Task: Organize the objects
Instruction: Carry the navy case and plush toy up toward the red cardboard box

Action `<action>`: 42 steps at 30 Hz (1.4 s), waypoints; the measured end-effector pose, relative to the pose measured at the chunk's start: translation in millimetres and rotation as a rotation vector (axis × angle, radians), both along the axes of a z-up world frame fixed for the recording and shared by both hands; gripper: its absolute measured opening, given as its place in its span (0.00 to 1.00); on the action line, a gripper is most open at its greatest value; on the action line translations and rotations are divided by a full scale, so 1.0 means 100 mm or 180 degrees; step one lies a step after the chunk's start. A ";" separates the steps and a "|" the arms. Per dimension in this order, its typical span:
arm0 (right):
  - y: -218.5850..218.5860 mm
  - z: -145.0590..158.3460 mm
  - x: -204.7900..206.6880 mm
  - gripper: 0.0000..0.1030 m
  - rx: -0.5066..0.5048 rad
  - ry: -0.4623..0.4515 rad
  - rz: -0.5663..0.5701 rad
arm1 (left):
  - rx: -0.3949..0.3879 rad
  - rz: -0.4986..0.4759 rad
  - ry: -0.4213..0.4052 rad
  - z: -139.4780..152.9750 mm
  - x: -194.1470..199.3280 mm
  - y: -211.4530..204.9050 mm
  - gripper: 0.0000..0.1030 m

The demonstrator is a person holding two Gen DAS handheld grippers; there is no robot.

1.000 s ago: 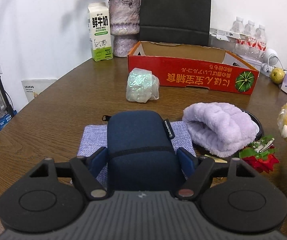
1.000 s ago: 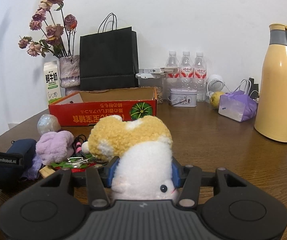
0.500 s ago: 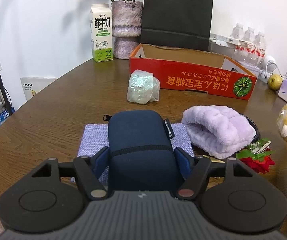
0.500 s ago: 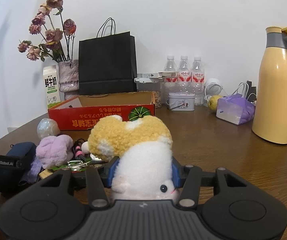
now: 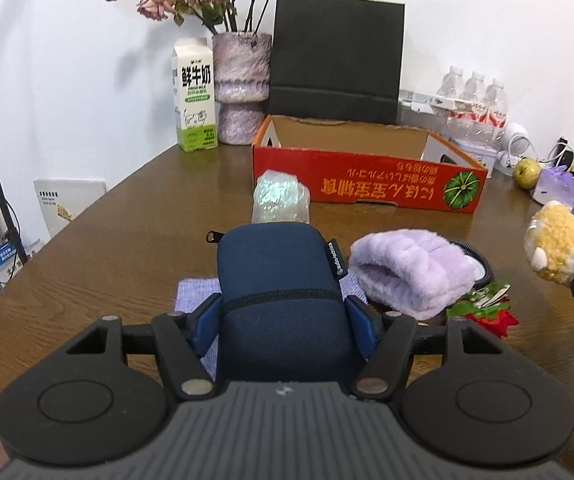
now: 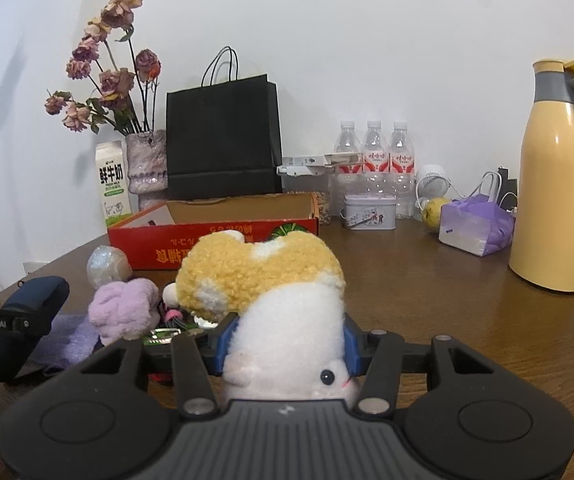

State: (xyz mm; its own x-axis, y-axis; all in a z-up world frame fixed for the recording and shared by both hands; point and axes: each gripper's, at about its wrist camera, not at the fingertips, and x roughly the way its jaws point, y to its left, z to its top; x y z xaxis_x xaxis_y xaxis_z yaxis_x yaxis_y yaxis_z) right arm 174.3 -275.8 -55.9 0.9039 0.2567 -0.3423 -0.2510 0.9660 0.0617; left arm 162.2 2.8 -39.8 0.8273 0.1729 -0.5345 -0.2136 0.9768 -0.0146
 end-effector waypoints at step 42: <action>0.72 0.65 1.31 0.48 -0.0140 -0.0168 0.0212 | -0.0060 -0.0155 -0.0600 0.65 1.21 -0.17 0.65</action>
